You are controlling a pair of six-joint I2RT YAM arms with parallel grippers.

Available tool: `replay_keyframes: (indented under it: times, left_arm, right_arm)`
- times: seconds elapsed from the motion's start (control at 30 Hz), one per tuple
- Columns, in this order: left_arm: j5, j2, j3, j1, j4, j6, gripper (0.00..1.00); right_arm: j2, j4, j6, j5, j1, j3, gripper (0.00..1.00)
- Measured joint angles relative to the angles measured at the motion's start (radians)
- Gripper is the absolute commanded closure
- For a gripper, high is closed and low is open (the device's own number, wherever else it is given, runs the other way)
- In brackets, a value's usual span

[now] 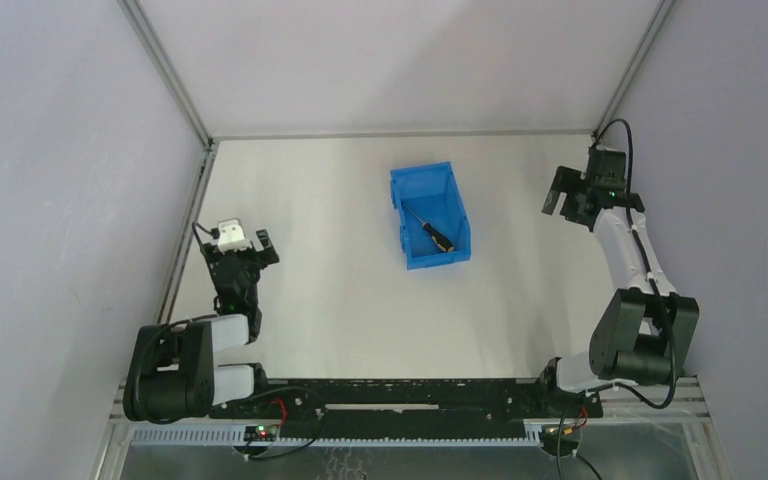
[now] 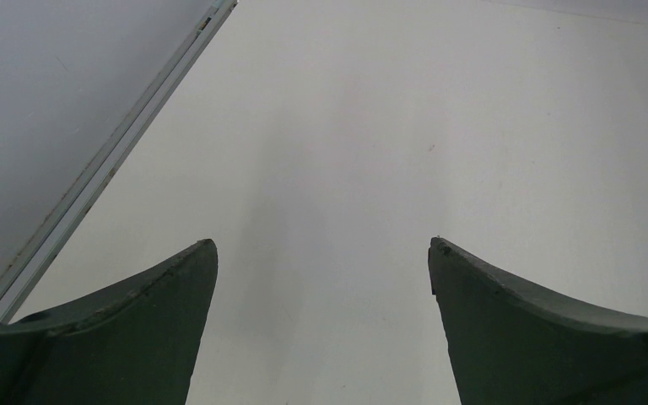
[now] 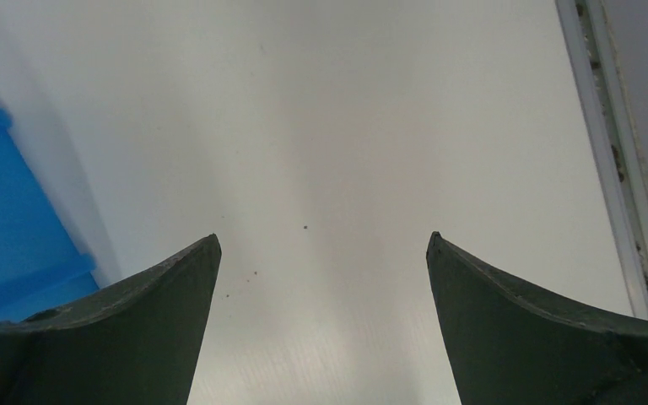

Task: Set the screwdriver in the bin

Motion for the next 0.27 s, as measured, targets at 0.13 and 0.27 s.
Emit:
replay_keyframes:
  times: [0.13,0.27]
  left_arm:
    - [0.0,0.0,0.0,0.0,0.0,0.0,0.0]
    - [0.0,0.0,0.0,0.0,0.0,0.0,0.0]
  right_arm:
    - [-0.056,0.058,0.01,-0.025,0.0,-0.075,0.0]
    - [-0.103,0.109,0.014,-0.037,0.003,-0.14,0.0]
